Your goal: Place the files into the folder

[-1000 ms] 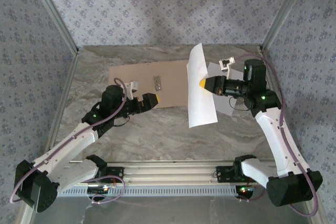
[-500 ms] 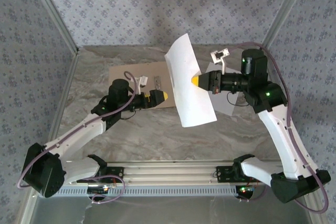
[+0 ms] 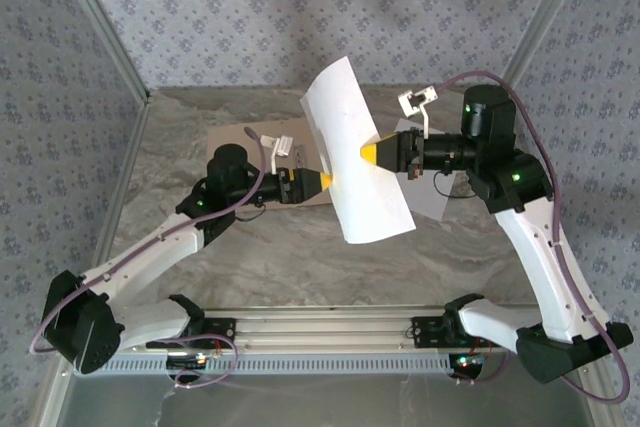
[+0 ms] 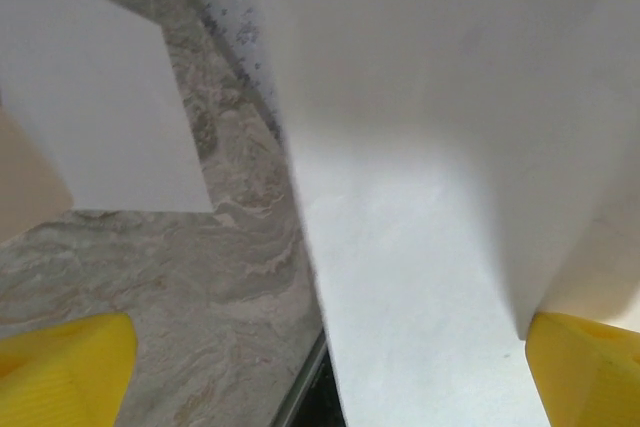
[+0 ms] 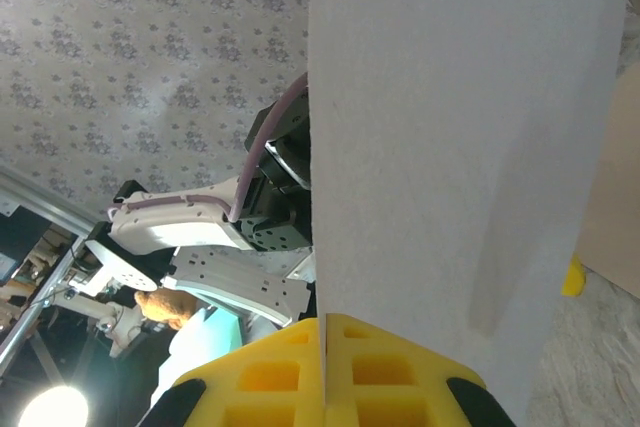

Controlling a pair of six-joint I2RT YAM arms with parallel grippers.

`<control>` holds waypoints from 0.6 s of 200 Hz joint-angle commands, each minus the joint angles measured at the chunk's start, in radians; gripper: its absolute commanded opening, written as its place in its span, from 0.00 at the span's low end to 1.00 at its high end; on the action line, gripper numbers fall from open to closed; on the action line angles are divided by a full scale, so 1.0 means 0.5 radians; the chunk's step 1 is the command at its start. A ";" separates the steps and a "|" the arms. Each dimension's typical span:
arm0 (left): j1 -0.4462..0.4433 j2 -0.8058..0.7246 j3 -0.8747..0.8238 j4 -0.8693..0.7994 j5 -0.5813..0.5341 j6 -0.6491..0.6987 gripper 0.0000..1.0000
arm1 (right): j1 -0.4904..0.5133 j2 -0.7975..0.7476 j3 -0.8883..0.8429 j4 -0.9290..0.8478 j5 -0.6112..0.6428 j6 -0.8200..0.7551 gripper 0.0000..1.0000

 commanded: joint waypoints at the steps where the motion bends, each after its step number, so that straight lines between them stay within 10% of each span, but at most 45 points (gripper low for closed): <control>1: 0.005 -0.116 0.038 0.186 0.078 0.051 1.00 | 0.015 -0.051 0.074 0.101 -0.125 0.046 0.00; 120: -0.109 -0.302 0.073 0.489 0.169 -0.126 0.99 | -0.191 -0.153 -0.204 0.135 0.021 -0.015 0.00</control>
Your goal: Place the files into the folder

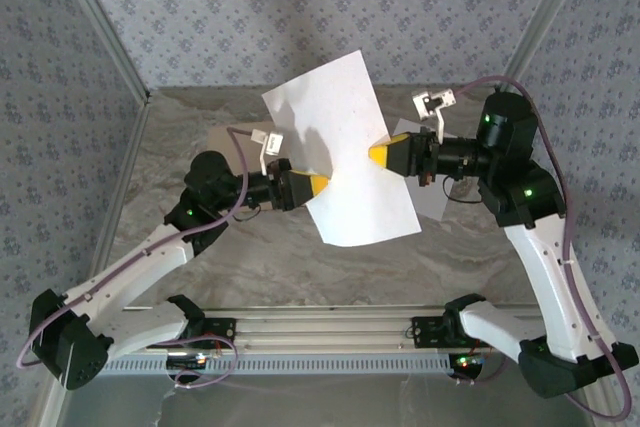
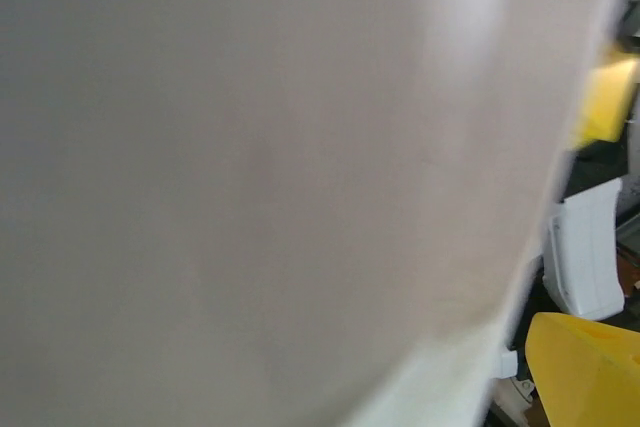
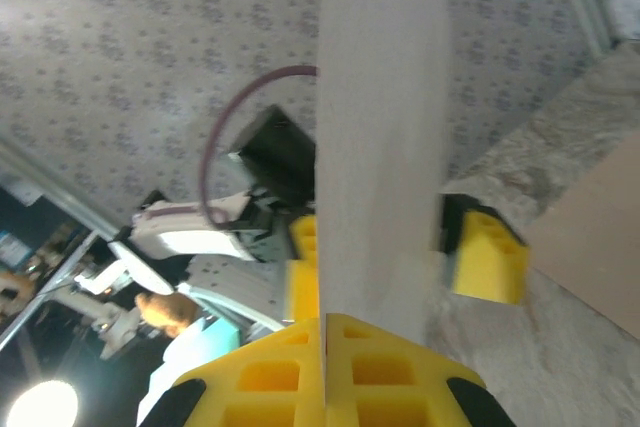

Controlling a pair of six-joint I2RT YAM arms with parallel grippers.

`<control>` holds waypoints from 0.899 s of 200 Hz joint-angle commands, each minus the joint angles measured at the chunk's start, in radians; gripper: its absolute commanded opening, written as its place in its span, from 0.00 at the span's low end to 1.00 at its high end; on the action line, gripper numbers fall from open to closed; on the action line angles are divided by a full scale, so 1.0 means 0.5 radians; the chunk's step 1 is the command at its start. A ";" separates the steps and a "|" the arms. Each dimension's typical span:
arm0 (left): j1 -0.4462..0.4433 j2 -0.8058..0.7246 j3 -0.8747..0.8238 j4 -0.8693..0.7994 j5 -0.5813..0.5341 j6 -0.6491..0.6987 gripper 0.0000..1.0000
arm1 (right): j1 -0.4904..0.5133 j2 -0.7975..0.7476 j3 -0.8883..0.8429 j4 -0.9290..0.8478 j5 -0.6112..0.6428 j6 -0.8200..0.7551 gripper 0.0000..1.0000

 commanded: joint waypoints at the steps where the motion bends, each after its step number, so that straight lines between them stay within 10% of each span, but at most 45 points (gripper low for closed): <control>1: -0.016 -0.097 0.072 0.116 0.055 -0.020 0.99 | -0.086 0.004 -0.090 -0.060 0.080 -0.063 0.00; 180: -0.024 -0.164 0.102 -0.089 -0.161 -0.034 0.77 | -0.258 -0.100 -0.418 0.087 0.142 0.012 0.00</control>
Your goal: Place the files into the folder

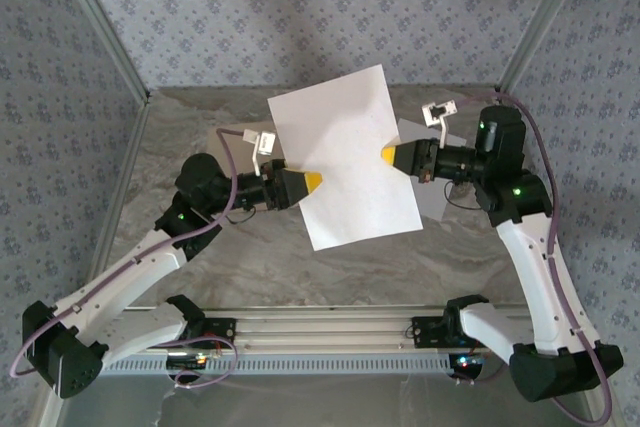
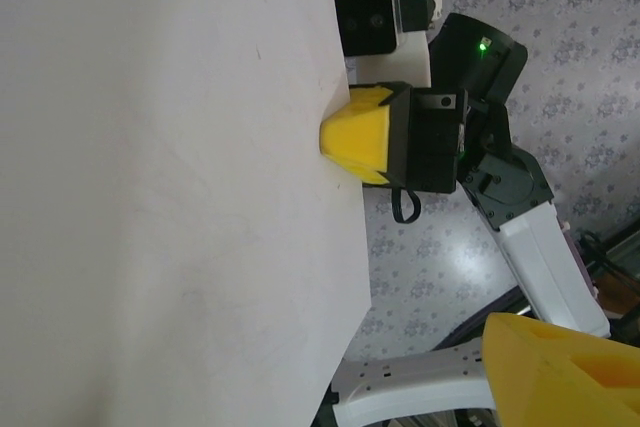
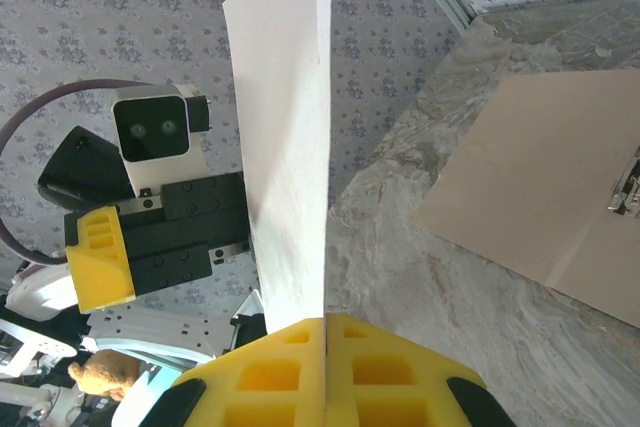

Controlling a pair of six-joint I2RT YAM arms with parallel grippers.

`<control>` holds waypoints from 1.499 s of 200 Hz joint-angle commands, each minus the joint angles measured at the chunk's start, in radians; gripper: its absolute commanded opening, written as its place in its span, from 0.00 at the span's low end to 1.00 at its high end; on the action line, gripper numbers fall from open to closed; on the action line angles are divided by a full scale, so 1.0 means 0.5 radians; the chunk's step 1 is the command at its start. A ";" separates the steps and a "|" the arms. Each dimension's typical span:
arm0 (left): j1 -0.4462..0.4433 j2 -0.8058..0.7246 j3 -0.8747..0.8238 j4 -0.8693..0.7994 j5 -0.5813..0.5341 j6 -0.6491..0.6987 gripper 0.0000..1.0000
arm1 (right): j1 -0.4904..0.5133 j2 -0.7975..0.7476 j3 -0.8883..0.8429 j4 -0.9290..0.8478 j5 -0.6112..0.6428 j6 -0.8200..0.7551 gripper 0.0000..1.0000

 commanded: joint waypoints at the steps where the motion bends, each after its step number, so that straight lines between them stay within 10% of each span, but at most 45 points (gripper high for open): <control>1: -0.008 -0.061 0.072 0.030 -0.052 -0.010 0.77 | -0.013 -0.040 -0.038 0.071 0.012 0.043 0.00; 77: -0.007 -0.038 0.080 0.009 -0.107 -0.009 0.65 | -0.019 -0.073 -0.182 0.162 0.021 0.102 0.00; 232: 0.005 -0.004 0.188 -0.312 -0.205 0.154 0.06 | -0.030 -0.154 -0.278 0.331 -0.033 0.231 0.00; 300: 0.041 0.054 0.491 -0.598 0.077 0.352 0.00 | -0.076 -0.338 -0.394 0.581 -0.240 0.402 0.46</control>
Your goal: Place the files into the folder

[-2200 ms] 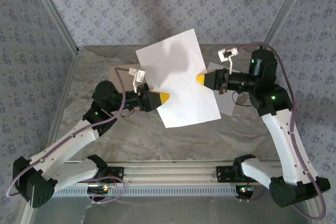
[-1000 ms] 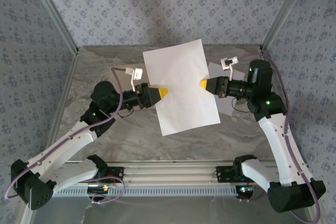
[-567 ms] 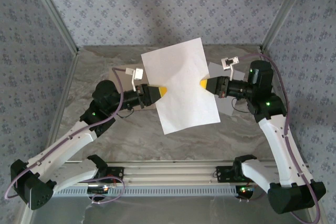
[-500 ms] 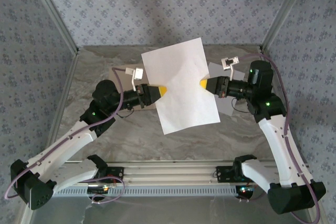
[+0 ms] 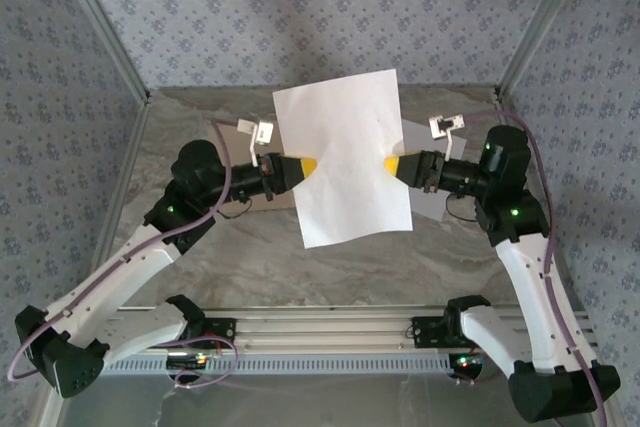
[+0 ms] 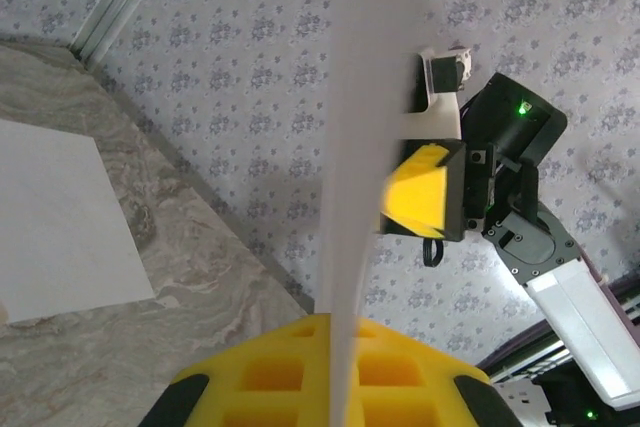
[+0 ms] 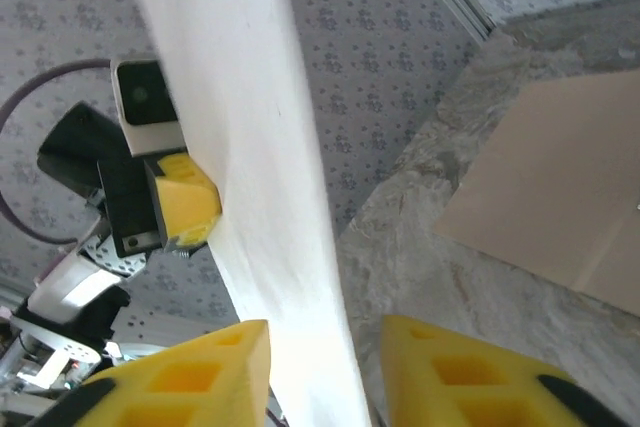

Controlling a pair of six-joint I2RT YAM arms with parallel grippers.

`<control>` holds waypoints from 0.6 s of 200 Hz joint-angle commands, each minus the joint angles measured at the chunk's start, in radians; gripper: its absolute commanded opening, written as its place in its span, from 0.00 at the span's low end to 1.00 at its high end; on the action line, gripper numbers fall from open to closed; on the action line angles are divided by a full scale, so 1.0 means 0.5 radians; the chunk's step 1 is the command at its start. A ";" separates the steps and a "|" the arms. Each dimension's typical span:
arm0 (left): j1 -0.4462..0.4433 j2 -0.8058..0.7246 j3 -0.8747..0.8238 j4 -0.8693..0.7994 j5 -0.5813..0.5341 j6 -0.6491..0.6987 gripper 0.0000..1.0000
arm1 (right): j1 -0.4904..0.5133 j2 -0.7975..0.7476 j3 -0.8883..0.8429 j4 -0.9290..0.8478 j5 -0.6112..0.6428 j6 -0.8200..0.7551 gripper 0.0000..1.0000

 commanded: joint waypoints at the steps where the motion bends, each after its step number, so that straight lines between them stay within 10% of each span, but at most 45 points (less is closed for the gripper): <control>1: 0.015 0.028 0.191 -0.113 0.196 0.139 0.00 | -0.013 -0.094 -0.033 0.170 -0.132 0.094 0.47; 120: 0.015 0.261 0.738 -0.550 0.744 0.335 0.00 | -0.011 -0.271 -0.069 0.370 -0.405 0.158 0.58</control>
